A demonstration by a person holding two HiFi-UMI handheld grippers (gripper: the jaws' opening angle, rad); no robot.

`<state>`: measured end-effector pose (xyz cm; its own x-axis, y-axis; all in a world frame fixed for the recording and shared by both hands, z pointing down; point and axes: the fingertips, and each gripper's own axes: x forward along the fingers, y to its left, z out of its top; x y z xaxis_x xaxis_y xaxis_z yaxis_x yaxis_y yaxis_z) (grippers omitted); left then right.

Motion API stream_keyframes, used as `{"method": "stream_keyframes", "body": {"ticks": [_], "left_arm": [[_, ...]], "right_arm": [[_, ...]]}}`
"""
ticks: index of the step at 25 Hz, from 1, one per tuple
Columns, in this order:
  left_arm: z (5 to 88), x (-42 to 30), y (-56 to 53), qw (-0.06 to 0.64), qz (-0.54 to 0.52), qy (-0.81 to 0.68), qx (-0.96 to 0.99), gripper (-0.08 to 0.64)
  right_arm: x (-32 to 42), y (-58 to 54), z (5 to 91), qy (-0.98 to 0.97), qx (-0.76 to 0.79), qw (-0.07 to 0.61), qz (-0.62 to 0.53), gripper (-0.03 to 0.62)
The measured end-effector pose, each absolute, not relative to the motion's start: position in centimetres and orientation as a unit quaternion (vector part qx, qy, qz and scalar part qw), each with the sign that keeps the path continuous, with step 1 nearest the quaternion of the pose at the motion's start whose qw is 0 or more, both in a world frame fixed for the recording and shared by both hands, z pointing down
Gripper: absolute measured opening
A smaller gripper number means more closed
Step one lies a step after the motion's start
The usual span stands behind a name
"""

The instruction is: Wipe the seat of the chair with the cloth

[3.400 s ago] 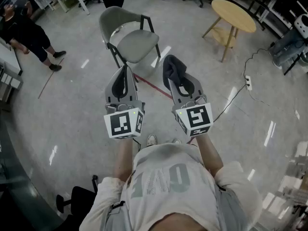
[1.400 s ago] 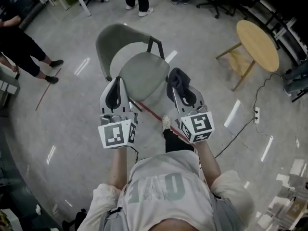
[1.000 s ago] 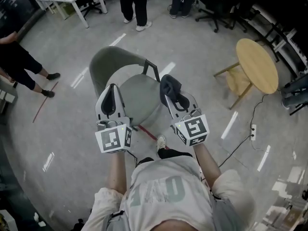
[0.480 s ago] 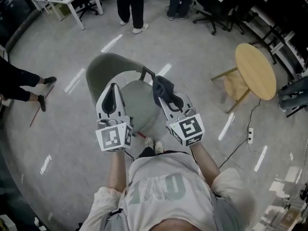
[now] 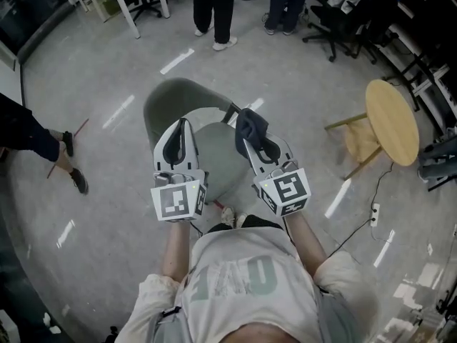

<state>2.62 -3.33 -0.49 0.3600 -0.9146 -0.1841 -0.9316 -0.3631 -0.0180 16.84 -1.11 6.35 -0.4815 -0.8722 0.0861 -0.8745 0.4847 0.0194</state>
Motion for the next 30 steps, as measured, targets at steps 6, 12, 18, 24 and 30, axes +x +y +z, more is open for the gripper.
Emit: {"method": "stream_keyframes", "body": {"ticks": [6,12,18,24,30], "left_arm": [[1.9,2.1,-3.5,0.054,0.067,0.577,-0.812,0.015],[2.2,-0.4,-3.7,0.057,0.059,0.627,-0.775,0.015],[3.0,-3.3,-3.9,0.054,0.054,0.670,-0.738,0.015],[3.6,-8.2,-3.0,0.051,0.045,0.721,-0.690,0.015],[4.3,-11.6,-1.3,0.052,0.035,0.757,-0.651,0.015]], "right_arm": [[16.6,-1.7,9.2,-0.865,0.499,0.039,0.038,0.049],[14.5,-4.2,9.4,-0.895,0.441,0.044,0.045,0.049],[11.5,-6.9,10.0,-0.919,0.388,0.050,0.046,0.049],[6.3,-8.5,9.6,-0.943,0.325,0.049,0.046,0.049],[1.5,-9.0,10.4,-0.961,0.262,0.054,0.069,0.049]]}}
